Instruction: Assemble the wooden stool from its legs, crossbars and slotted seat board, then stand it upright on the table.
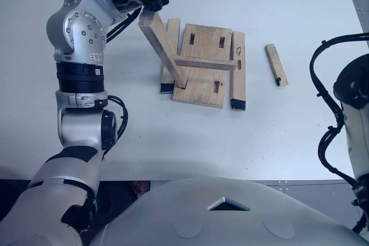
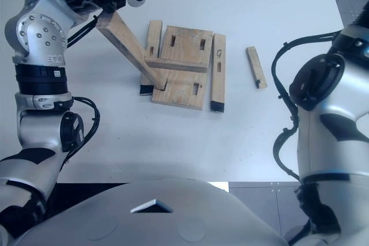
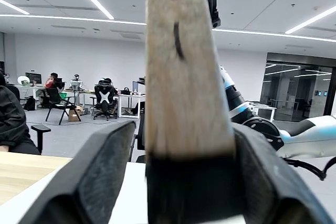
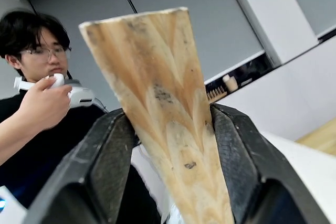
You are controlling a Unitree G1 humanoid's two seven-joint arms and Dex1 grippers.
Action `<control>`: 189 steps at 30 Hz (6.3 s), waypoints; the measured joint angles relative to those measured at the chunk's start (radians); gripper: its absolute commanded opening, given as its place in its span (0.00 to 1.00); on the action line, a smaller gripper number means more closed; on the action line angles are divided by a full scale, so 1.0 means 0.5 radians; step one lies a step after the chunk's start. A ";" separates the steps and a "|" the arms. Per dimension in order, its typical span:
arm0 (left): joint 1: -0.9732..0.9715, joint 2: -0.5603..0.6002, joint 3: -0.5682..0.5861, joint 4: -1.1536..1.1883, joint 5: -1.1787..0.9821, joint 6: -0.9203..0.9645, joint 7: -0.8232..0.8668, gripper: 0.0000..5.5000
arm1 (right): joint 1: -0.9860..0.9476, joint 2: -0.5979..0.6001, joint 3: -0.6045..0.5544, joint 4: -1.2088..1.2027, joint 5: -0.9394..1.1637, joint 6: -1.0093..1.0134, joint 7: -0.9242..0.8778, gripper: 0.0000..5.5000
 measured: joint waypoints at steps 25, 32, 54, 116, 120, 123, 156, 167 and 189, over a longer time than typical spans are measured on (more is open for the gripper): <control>0.251 -0.035 0.459 -0.224 -0.212 -0.082 0.438 0.66 | 1.378 -0.278 0.165 -0.764 -0.705 -0.899 0.633 0.37; 0.317 -0.038 0.460 -0.254 -0.214 -0.087 0.474 0.66 | 1.603 -0.209 0.140 -0.940 -0.542 -0.819 0.535 0.37; 0.364 -0.037 0.457 -0.281 -0.217 -0.091 0.499 0.66 | 1.938 0.107 0.159 -0.946 -0.375 -0.908 0.343 0.37; 0.628 0.421 0.158 -0.574 -0.290 0.521 0.240 0.60 | 2.144 -0.081 0.625 -0.943 -0.925 -1.778 0.921 0.37; 0.644 0.449 0.110 -0.574 -0.268 0.526 0.194 0.47 | 2.137 -0.081 0.629 -0.932 -0.925 -1.784 0.921 0.37; 0.662 0.482 0.089 -0.598 -0.241 0.515 0.149 0.45 | 2.134 -0.081 0.632 -0.928 -0.925 -1.786 0.921 0.37; 0.629 0.582 0.107 -0.380 -0.171 0.388 0.021 0.44 | 1.743 -0.483 0.932 -0.852 -1.346 -1.880 1.176 0.37; 0.661 0.565 0.125 -0.394 -0.187 0.348 0.034 0.44 | 1.427 -0.557 1.038 -0.738 -1.458 -1.640 1.309 0.37; 0.632 0.541 0.103 -0.331 -0.189 0.323 0.038 0.44 | 1.025 -0.699 1.342 -0.656 -1.679 -1.496 1.667 0.37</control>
